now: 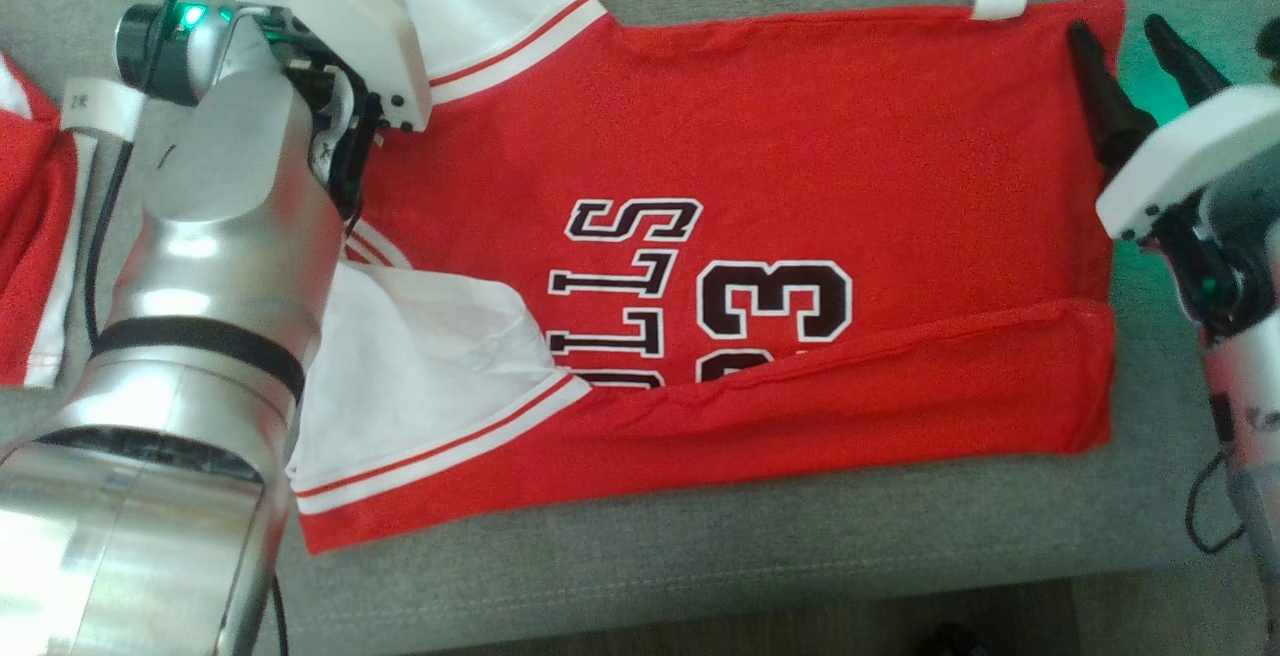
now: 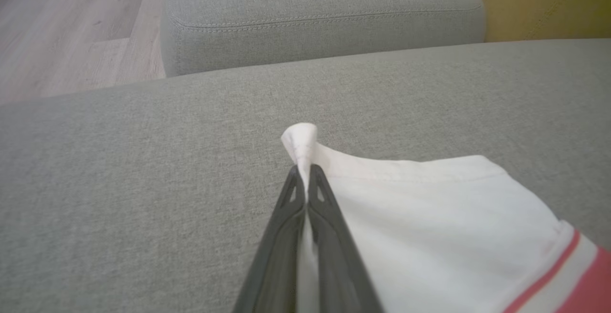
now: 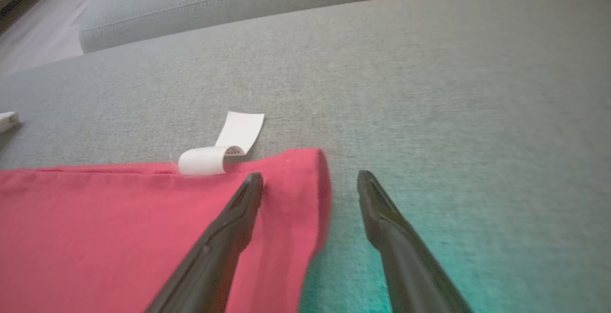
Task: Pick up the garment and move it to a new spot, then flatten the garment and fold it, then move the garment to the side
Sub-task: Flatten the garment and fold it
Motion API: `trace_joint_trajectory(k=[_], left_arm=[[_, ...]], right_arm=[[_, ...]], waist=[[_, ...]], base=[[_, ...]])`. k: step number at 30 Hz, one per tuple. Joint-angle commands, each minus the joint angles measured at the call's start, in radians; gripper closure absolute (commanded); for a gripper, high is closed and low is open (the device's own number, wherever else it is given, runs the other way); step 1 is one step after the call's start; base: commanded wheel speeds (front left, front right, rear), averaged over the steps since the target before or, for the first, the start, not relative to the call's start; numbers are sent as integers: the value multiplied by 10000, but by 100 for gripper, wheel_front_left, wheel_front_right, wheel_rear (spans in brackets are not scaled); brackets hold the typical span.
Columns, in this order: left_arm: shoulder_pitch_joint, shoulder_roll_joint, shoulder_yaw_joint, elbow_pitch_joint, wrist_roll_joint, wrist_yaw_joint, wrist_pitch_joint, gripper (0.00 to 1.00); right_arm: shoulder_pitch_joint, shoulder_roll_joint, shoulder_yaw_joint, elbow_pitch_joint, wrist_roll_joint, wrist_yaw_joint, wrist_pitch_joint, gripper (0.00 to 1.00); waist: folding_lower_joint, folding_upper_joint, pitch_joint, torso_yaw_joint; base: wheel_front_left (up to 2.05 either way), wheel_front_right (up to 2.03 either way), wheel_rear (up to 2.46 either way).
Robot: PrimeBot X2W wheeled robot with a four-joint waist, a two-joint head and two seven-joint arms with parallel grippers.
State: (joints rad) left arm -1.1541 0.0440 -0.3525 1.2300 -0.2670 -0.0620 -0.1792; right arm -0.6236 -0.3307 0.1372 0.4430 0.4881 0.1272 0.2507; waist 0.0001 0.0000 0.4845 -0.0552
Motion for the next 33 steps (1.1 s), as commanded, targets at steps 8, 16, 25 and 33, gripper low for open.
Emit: trace_joint_trajectory(k=[8,16,25,33], left_arm=[[-352,174,-1,-404,-261,-115,-645,100],[547,505,252,-2629,-188,192,-820,100],[3062,935,700,-6397,36,570,-824,100],[6292,1184,1205,-9430,-83,863,-825,100]], right_arm=[[-1009,-668,911,769,602,35,-5,100],[-736,-1022,1007,182,857,35,-1224,100],[343,-1038,623,-575,1042,35,-1674,100],[1880,-680,558,-953,1404,35,-1912,100]], waist=[[-1,0,-40,276],[-1,0,-530,416],[-1,0,-945,480],[-1,0,-1204,367]], base=[[0,0,0],[0,0,0],[0,0,0],[0,0,0]])
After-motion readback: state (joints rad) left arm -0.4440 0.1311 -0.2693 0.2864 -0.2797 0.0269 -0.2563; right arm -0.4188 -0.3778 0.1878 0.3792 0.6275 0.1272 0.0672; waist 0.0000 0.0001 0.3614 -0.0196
